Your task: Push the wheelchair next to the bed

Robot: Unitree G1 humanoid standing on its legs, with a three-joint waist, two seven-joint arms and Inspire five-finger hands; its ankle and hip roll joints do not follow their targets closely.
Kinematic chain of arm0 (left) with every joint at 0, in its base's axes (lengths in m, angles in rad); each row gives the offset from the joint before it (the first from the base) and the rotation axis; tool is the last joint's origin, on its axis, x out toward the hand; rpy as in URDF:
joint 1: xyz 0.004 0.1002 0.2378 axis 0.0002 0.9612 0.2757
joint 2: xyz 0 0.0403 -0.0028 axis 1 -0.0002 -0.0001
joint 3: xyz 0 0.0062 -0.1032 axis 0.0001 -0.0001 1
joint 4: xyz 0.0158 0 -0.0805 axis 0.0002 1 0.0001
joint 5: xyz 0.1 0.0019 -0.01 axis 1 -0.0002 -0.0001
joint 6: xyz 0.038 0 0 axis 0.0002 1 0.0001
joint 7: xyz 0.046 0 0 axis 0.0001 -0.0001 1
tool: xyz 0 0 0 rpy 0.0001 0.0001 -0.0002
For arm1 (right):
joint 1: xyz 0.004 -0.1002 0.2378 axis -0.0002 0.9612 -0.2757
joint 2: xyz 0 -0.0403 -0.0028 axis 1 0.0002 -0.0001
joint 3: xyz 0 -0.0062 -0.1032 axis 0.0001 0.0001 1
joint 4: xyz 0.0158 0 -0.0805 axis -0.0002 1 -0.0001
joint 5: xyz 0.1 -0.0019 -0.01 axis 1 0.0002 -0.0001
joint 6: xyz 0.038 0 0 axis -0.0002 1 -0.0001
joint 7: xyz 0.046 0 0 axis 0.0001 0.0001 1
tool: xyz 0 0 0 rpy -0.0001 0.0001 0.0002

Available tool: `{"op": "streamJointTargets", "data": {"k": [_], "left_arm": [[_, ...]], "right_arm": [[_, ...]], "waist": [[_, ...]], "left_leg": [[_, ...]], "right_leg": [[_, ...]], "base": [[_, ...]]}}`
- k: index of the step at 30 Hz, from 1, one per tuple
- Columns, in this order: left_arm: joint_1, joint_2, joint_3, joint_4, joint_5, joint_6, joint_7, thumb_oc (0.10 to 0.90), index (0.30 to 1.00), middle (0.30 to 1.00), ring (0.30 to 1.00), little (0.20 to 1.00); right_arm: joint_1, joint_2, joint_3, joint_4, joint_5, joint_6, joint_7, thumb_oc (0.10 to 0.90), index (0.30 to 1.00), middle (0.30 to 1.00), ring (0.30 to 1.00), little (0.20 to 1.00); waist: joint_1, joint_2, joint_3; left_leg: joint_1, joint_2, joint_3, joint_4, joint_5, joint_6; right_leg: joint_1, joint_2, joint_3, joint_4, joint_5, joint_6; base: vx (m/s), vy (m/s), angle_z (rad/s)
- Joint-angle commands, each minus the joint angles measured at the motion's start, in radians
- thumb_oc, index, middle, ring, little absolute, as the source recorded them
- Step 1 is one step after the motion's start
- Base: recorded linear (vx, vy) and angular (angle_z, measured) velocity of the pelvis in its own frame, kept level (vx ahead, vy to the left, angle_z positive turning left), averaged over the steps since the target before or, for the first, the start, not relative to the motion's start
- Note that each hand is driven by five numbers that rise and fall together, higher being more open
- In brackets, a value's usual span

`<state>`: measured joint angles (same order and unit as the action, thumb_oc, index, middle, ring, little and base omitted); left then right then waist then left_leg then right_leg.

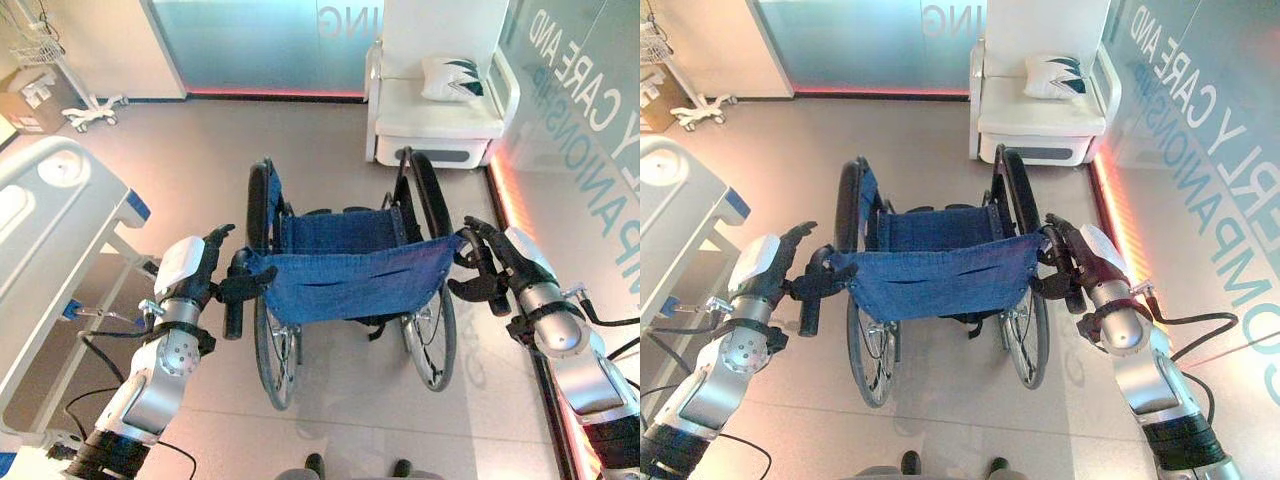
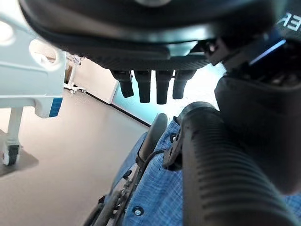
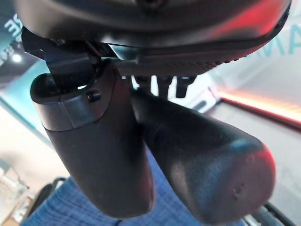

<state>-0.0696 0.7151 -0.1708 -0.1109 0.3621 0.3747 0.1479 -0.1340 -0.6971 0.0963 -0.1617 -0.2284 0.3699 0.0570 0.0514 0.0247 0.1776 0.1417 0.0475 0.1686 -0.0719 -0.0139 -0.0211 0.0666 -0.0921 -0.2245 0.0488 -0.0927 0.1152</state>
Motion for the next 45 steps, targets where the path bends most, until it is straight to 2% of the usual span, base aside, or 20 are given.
{"op": "streamJointTargets", "data": {"k": [1, 5, 7, 10, 13, 16, 19, 20, 21, 23, 28, 36, 41, 45], "left_arm": [[0.025, 0.033, 0.017, 0.194, 0.187, 0.2, -0.137, 0.8, 0.9, 0.9, 0.9, 0.9], [-0.001, 0.058, -0.015, 0.226, 0.246, 0.269, -0.27, 0.8, 0.9, 0.9, 0.9, 0.9], [-0.034, 0.095, -0.038, 0.247, 0.291, 0.323, -0.427, 0.8, 0.9, 0.9, 0.9, 0.9], [-0.109, 0.153, -0.073, 0.276, 0.332, 0.358, -0.578, 0.8, 0.9, 0.9, 0.9, 0.9], [-0.227, 0.216, -0.115, 0.342, 0.325, 0.355, -0.685, 0.8, 0.9, 0.9, 0.9, 0.9], [-0.389, 0.292, -0.178, 0.42, 0.366, 0.342, -0.907, 0.8, 0.9, 0.9, 0.9, 0.9], [-0.494, 0.326, -0.234, 0.489, 0.385, 0.313, -1.054, 0.8, 0.9, 0.9, 0.9, 0.9], [-0.507, 0.329, -0.242, 0.497, 0.389, 0.31, -1.07, 0.8, 0.9, 0.9, 0.9, 0.9], [-0.567, 0.347, -0.282, 0.527, 0.389, 0.297, -1.135, 0.8, 0.9, 0.9, 0.9, 0.9], [-0.634, 0.364, -0.326, 0.573, 0.367, 0.282, -1.191, 0.8, 0.9, 0.9, 0.9, 0.9], [-0.733, 0.377, -0.412, 0.647, 0.326, 0.245, -1.271, 0.8, 0.9, 0.9, 0.9, 0.9], [-0.806, 0.361, -0.496, 0.71, 0.335, 0.204, -1.318, 0.8, 0.9, 0.9, 0.9, 0.9], [-0.817, 0.324, -0.529, 0.722, 0.356, 0.211, -1.318, 0.8, 0.9, 0.9, 0.9, 0.9], [-0.798, 0.295, -0.526, 0.72, 0.36, 0.216, -1.289, 0.8, 0.9, 0.9, 0.9, 0.9]], "right_arm": [[0.02, -0.101, -0.028, 0.103, -0.095, 0.081, -0.062, 0.8, 0.9, 0.9, 0.9, 0.9], [-0.017, -0.117, -0.014, 0.112, -0.116, 0.127, -0.055, 0.8, 0.9, 0.9, 0.9, 0.9], [-0.055, -0.135, -0.002, 0.122, -0.126, 0.156, -0.012, 0.8, 0.9, 0.9, 0.9, 0.9], [-0.131, -0.157, 0.043, 0.151, -0.17, 0.241, 0.051, 0.8, 0.9, 0.9, 0.9, 0.9], [-0.236, -0.171, 0.1, 0.209, -0.193, 0.303, 0.11, 0.8, 0.9, 0.9, 0.9, 0.9], [-0.378, -0.185, 0.174, 0.279, -0.239, 0.363, 0.212, 0.8, 0.9, 0.9, 0.9, 0.9], [-0.467, -0.196, 0.222, 0.332, -0.278, 0.378, 0.282, 0.8, 0.9, 0.9, 0.9, 0.9], [-0.477, -0.199, 0.228, 0.338, -0.282, 0.379, 0.291, 0.8, 0.9, 0.9, 0.9, 0.9], [-0.529, -0.209, 0.263, 0.367, -0.286, 0.388, 0.322, 0.8, 0.9, 0.9, 0.9, 0.9], [-0.594, -0.223, 0.312, 0.406, -0.291, 0.4, 0.357, 0.8, 0.9, 0.9, 0.9, 0.9], [-0.71, -0.247, 0.417, 0.463, -0.339, 0.415, 0.517, 0.8, 0.9, 0.9, 0.9, 0.9], [-0.804, -0.239, 0.532, 0.529, -0.421, 0.409, 0.677, 0.8, 0.9, 0.9, 0.9, 0.9], [-0.812, -0.209, 0.566, 0.559, -0.499, 0.443, 0.721, 0.8, 0.9, 0.9, 0.9, 0.9], [-0.809, -0.191, 0.564, 0.581, -0.488, 0.48, 0.671, 0.8, 0.9, 0.9, 0.9, 0.9]], "waist": [[-0.03, -0.045, 0.006], [-0.032, -0.043, 0.009], [-0.035, -0.037, 0.01], [-0.037, -0.033, 0.011], [-0.038, -0.028, 0.005], [-0.037, -0.022, -0.002], [-0.037, -0.017, -0.008], [-0.037, -0.017, -0.009], [-0.036, -0.014, -0.015], [-0.033, -0.011, -0.021], [-0.027, -0.011, -0.034], [-0.017, -0.02, -0.042], [-0.01, -0.028, -0.043], [-0.004, -0.032, -0.042]], "left_leg": [[-0.045, -0.084, 0.007, 0.065, -0.046, 0.049], [-0.042, -0.085, 0.005, 0.066, -0.047, 0.048], [-0.044, -0.085, 0.005, 0.07, -0.047, 0.046], [-0.042, -0.086, 0.001, 0.071, -0.046, 0.045], [-0.04, -0.085, 0.002, 0.072, -0.047, 0.042], [-0.043, -0.087, -0.001, 0.078, -0.048, 0.039], [-0.042, -0.089, -0.004, 0.079, -0.048, 0.038], [-0.042, -0.089, -0.005, 0.078, -0.048, 0.038], [-0.042, -0.091, -0.008, 0.076, -0.046, 0.039], [-0.041, -0.092, -0.011, 0.073, -0.046, 0.04], [-0.041, -0.097, -0.02, 0.067, -0.043, 0.044], [-0.041, -0.101, -0.03, 0.06, -0.039, 0.044], [-0.046, -0.104, -0.044, 0.056, -0.036, 0.046], [-0.048, -0.106, -0.052, 0.054, -0.035, 0.047]], "right_leg": [[-0.013, 0.039, -0.015, 0.016, 0.047, 0.007], [-0.01, 0.038, -0.014, 0.015, 0.049, 0.009], [-0.01, 0.038, -0.013, 0.015, 0.049, 0.009], [-0.007, 0.035, -0.014, 0.014, 0.051, 0.009], [-0.002, 0.033, -0.021, 0.014, 0.049, 0.009], [0.005, 0.031, -0.028, 0.012, 0.047, 0.003], [0.007, 0.031, -0.032, 0.011, 0.045, 0.0], [0.007, 0.031, -0.032, 0.01, 0.045, 0.0], [0.008, 0.03, -0.032, 0.007, 0.046, 0.0], [0.009, 0.03, -0.032, 0.006, 0.046, -0.001], [0.012, 0.031, -0.028, 0.0, 0.047, -0.003], [0.018, 0.034, -0.027, -0.012, 0.049, -0.007], [0.019, 0.036, -0.022, -0.019, 0.047, -0.011], [0.019, 0.036, -0.023, -0.02, 0.047, -0.012]], "base": [[0.0, 0.0, 0.0], [0.0, 0.0, 0.0], [0.0, 0.0, 0.0], [0.0, 0.0, 0.0], [0.0, 0.0, 0.0], [0.01, 0.0, -0.01], [0.0, 0.001, -0.01], [0.01, 0.008, 0.03], [0.0, 0.0, 0.0], [0.0, 0.0, 0.0], [0.01, 0.007, -0.01], [0.0, 0.0, 0.0], [0.01, 0.0, 0.01], [0.0, 0.0, 0.0]]}}
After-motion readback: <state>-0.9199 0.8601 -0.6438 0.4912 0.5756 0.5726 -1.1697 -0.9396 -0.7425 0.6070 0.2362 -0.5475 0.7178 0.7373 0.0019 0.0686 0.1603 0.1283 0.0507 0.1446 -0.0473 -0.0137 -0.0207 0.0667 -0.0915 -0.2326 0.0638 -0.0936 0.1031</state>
